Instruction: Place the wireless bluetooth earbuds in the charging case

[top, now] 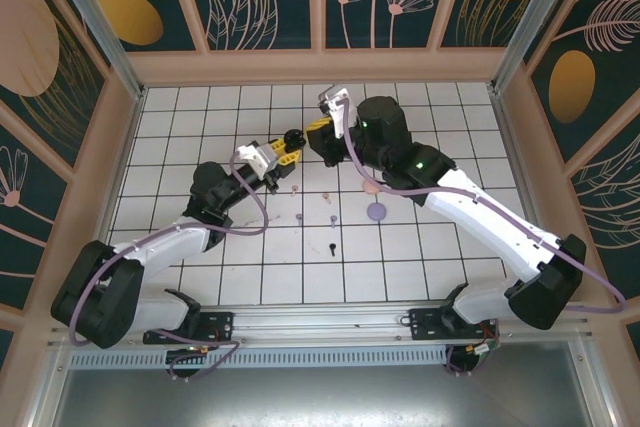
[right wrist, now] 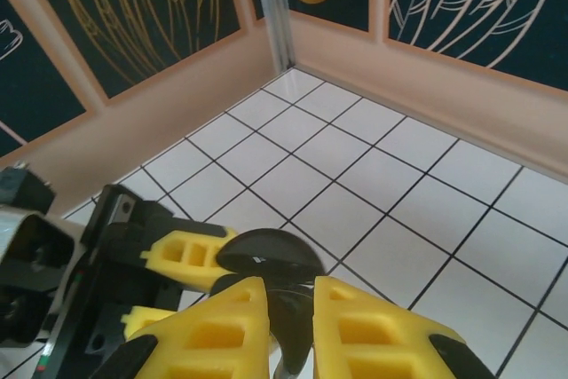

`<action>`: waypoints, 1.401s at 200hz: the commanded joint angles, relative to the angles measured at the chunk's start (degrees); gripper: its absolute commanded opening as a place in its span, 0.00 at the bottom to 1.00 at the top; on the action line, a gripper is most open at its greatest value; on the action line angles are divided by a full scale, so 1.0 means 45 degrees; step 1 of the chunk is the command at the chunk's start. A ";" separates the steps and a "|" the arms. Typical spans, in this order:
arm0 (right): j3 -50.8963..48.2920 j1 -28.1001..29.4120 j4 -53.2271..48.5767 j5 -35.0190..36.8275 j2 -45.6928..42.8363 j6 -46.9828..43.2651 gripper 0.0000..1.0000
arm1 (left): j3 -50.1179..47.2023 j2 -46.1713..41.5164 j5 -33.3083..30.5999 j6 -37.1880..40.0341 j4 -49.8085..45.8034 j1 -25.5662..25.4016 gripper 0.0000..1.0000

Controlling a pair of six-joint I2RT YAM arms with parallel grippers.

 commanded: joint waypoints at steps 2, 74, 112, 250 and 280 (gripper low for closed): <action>-0.0343 0.0137 0.0948 -0.0613 -0.0307 -0.0305 0.15 | 0.0386 0.0228 0.0516 0.0345 0.0304 -0.0099 0.00; -0.0606 0.0218 0.1440 -0.0787 0.0083 -0.0076 0.15 | 0.0603 0.0297 0.0963 0.0075 0.0393 -0.0099 0.00; -0.0701 0.0238 0.1562 -0.0865 0.0169 -0.0005 0.15 | 0.0723 0.0219 0.1151 -0.0143 0.0507 -0.0099 0.00; -0.1020 0.0257 0.1933 -0.0742 0.0401 0.0149 0.13 | 0.0964 -0.0307 0.1490 -0.0408 0.0295 -0.0275 0.00; -0.1190 0.0238 0.1943 -0.0403 0.0342 0.0110 0.12 | 0.1011 -0.0477 0.1573 -0.0385 0.0198 -0.0270 0.00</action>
